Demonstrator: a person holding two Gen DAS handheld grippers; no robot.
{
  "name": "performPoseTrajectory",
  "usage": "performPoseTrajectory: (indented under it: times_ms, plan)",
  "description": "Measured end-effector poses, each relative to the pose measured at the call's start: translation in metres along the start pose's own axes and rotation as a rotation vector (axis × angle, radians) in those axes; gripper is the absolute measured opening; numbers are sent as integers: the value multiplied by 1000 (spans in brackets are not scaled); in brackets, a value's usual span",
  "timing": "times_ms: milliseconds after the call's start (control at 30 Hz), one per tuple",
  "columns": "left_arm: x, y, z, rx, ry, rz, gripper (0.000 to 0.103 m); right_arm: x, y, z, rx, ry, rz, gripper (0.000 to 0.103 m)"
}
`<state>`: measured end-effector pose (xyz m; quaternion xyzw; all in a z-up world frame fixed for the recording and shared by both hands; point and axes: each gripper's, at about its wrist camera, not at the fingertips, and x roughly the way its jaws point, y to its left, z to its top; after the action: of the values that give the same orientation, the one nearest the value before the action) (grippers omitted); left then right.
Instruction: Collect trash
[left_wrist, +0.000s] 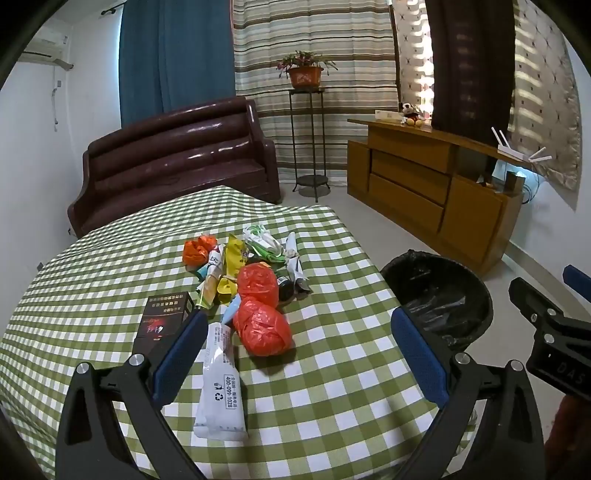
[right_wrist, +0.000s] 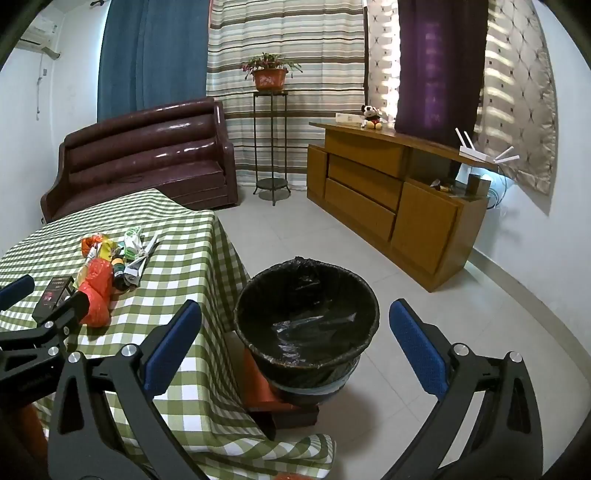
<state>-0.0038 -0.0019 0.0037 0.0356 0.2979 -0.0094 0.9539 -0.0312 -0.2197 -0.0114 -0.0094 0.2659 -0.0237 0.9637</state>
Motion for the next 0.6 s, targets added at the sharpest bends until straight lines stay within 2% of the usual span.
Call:
performPoseTrajectory:
  times_ms: [600]
  plan:
    - [1,2,0,-10,7,6,97,1,1,-1,1,-1,1,99]
